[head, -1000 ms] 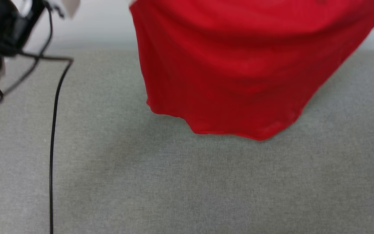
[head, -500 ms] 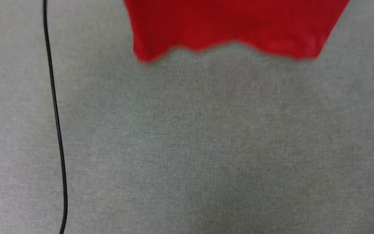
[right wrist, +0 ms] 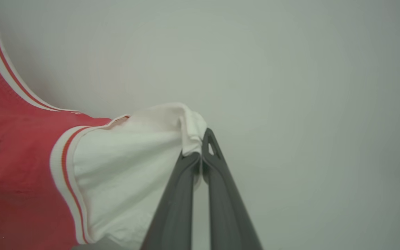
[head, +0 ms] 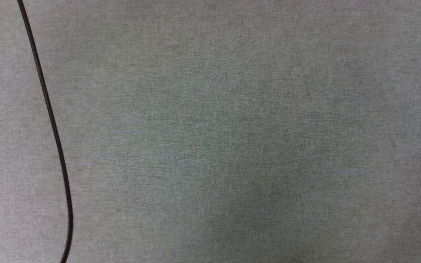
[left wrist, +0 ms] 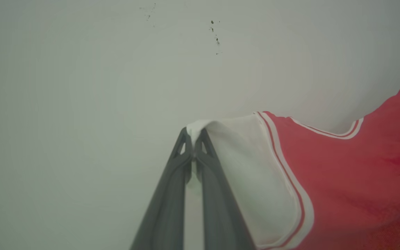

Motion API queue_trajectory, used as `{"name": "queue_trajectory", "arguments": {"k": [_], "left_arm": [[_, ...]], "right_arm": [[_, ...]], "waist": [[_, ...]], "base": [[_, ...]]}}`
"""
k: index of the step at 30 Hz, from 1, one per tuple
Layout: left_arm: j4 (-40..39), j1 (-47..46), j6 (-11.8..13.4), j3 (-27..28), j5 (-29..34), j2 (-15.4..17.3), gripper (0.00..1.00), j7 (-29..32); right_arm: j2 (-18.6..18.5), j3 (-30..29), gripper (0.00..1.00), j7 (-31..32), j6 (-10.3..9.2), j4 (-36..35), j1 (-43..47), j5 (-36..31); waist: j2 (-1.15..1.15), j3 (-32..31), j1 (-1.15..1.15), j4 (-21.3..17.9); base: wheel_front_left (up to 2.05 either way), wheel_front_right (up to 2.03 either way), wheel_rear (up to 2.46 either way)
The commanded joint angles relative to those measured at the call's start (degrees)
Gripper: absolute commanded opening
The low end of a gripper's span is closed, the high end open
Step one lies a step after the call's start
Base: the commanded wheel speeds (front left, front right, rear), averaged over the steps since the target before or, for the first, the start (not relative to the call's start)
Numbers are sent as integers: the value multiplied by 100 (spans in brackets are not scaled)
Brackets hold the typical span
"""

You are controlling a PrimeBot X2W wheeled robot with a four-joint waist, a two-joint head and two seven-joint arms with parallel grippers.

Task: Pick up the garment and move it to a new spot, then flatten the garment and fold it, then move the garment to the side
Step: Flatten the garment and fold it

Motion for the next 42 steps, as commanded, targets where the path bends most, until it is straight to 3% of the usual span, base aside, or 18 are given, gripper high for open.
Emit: {"name": "queue_trajectory", "arguments": {"k": [1,10,18,27,42], "left_arm": [[48,62,-20,-16,-22,-58,0,-84],[293,1136,-207,-99,-221,-14,0,-520],[-21,2529,-152,-142,-424,112,0,-643],[-1081,5108,415,-182,-864,373,0,-678],[-2247,8214,1202,-340,-1696,912,0,-654]], "right_arm": [[15,31,0,-79,-8,72,-50,33],[346,554,0,-758,-8,705,733,386],[396,1078,0,-1162,-8,748,1906,1121],[363,1641,0,-1418,-8,412,3884,1984],[-257,1533,0,-1503,-8,-471,7015,2647]], "waist": [[0,27,-1,-5],[0,-205,-1,-95],[0,-656,-1,-66],[0,-1520,-1,-37],[0,-2621,-1,-27]], "base": [[0,0,0],[0,0,0],[0,0,0],[0,0,0],[0,0,0]]}}
